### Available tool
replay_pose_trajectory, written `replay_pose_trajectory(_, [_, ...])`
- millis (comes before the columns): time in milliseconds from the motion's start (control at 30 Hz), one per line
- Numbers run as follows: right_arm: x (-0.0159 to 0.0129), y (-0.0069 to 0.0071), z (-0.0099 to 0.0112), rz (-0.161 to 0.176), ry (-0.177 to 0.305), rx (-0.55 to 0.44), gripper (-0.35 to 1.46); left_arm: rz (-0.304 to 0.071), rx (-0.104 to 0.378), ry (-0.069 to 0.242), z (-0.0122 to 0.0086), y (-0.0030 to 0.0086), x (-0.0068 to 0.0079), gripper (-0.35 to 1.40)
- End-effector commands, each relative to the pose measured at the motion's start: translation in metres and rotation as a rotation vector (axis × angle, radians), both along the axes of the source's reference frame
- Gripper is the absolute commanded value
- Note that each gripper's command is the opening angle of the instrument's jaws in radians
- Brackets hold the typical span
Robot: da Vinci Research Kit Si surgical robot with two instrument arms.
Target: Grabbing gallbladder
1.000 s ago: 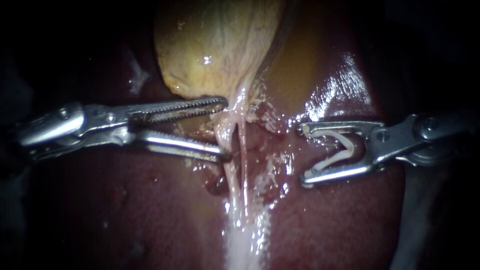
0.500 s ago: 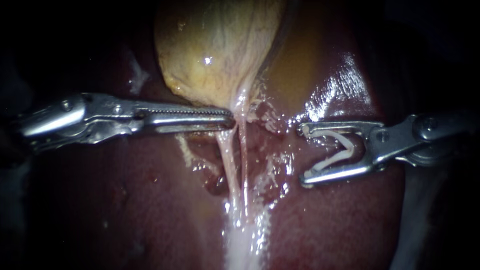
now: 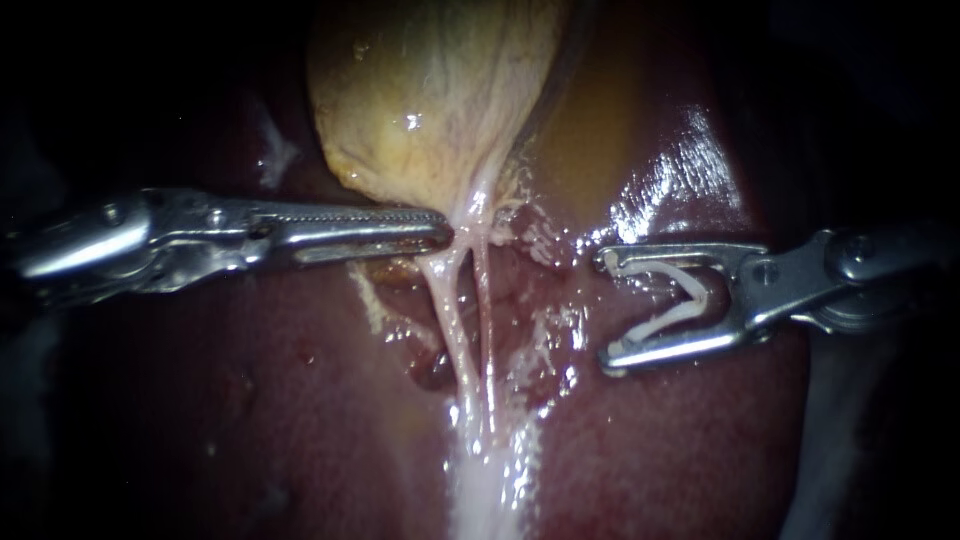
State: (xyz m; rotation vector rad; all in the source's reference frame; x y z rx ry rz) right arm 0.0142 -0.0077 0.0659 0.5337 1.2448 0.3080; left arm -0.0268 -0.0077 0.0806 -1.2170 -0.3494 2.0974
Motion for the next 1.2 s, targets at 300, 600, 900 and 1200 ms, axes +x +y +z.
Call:
replay_pose_trajectory(300, [-0.0001, 0.0001, -0.0001, 0.000, 0.000, 0.000, 0.50, -0.009, 0.024, -0.022, -0.0040, 0.0005, 0.0016, -0.35])
replay_pose_trajectory(600, [-0.0002, 0.0001, -0.0001, 0.000, 0.000, 0.001, 0.50, -0.016, 0.036, -0.042, -0.0078, 0.0014, 0.0033, -0.35])
replay_pose_trajectory(900, [-0.0002, 0.0002, -0.0001, 0.000, 0.000, 0.001, 0.50, -0.020, 0.036, -0.047, -0.0083, 0.0014, 0.0033, -0.35])
replay_pose_trajectory(1200, [-0.0002, 0.0002, -0.0001, 0.000, 0.000, 0.001, 0.50, -0.021, 0.036, -0.047, -0.0082, 0.0014, 0.0031, -0.35])
